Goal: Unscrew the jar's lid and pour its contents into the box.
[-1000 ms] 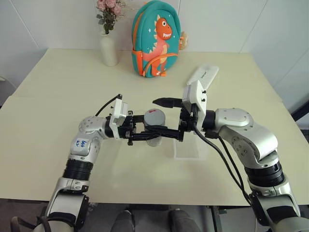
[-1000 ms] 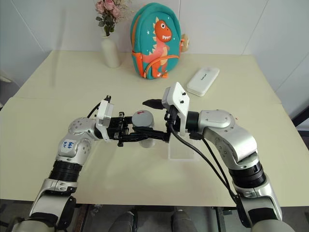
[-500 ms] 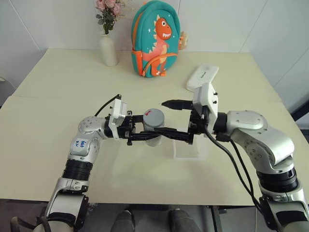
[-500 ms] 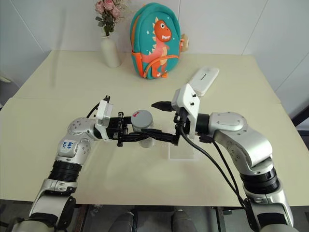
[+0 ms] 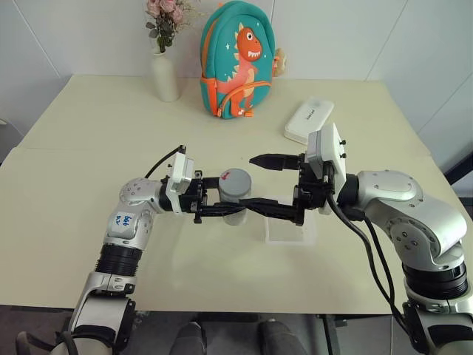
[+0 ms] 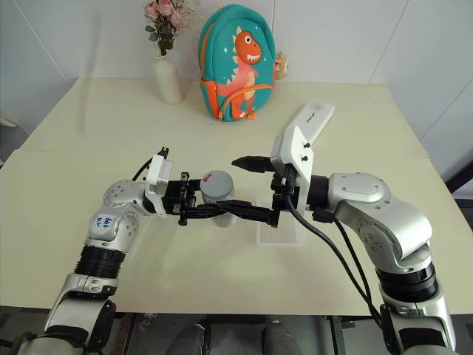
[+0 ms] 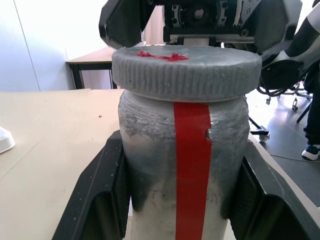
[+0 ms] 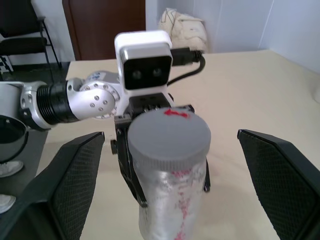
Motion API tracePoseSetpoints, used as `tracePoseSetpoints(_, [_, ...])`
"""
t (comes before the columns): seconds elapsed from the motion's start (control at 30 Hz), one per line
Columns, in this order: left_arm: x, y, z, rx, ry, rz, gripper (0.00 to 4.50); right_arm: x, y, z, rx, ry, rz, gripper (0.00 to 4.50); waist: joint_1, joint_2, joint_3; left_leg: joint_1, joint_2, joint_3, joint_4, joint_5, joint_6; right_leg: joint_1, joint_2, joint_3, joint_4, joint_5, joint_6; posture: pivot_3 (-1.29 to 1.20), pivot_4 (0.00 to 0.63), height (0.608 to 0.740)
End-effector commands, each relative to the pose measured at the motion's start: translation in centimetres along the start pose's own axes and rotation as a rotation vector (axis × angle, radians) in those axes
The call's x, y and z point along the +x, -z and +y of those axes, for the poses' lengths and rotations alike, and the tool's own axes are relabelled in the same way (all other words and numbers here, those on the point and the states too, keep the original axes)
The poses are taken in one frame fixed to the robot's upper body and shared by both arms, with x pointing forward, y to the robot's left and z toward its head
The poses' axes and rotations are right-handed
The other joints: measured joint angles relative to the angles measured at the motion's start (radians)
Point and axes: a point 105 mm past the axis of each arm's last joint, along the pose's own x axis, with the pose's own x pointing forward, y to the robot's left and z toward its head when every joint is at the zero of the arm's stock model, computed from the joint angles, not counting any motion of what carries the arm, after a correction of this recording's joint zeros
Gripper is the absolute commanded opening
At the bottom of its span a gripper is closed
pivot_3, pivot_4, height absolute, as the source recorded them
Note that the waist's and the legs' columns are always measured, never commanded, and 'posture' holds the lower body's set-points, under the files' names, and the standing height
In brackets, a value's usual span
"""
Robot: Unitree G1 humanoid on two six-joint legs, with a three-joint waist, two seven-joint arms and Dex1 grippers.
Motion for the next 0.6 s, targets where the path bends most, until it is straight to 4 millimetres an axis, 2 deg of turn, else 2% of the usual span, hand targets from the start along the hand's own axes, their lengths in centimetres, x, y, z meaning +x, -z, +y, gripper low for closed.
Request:
tracePoseSetpoints(0.03, [0.6, -0.8, 0.0, 0.045, 0.031, -0.009, 2.05, 0.8, -1.6, -0.1, -0.05, 0.003, -0.064, 4.48, 0.0, 0.0, 0.0, 0.0, 0.0, 0.0, 0.0, 0.0, 0.0, 0.0, 0.0, 0.0, 0.0, 0.0, 0.0, 0.0, 0.15, 0.74])
tracePoseSetpoints(0.37, [1.4, -0.9, 0.2, 0.059, 0.055, -0.02, 2.05, 3.5, -0.5, -0.9, -0.08, 0.0, -0.051, 4.48, -0.001, 0.0, 0.0, 0.0, 0.0, 0.0, 0.0, 0.0, 0.0, 0.0, 0.0, 0.0, 0.0, 0.0, 0.0, 0.0, 0.15, 0.74])
tracePoseSetpoints(0.6, [1.4, -0.9, 0.2, 0.064, 0.05, -0.02, 2.05, 4.2, -0.2, -1.2, -0.087, -0.002, -0.054, 4.48, 0.0, 0.0, 0.0, 0.0, 0.0, 0.0, 0.0, 0.0, 0.0, 0.0, 0.0, 0.0, 0.0, 0.0, 0.0, 0.0, 0.15, 0.74])
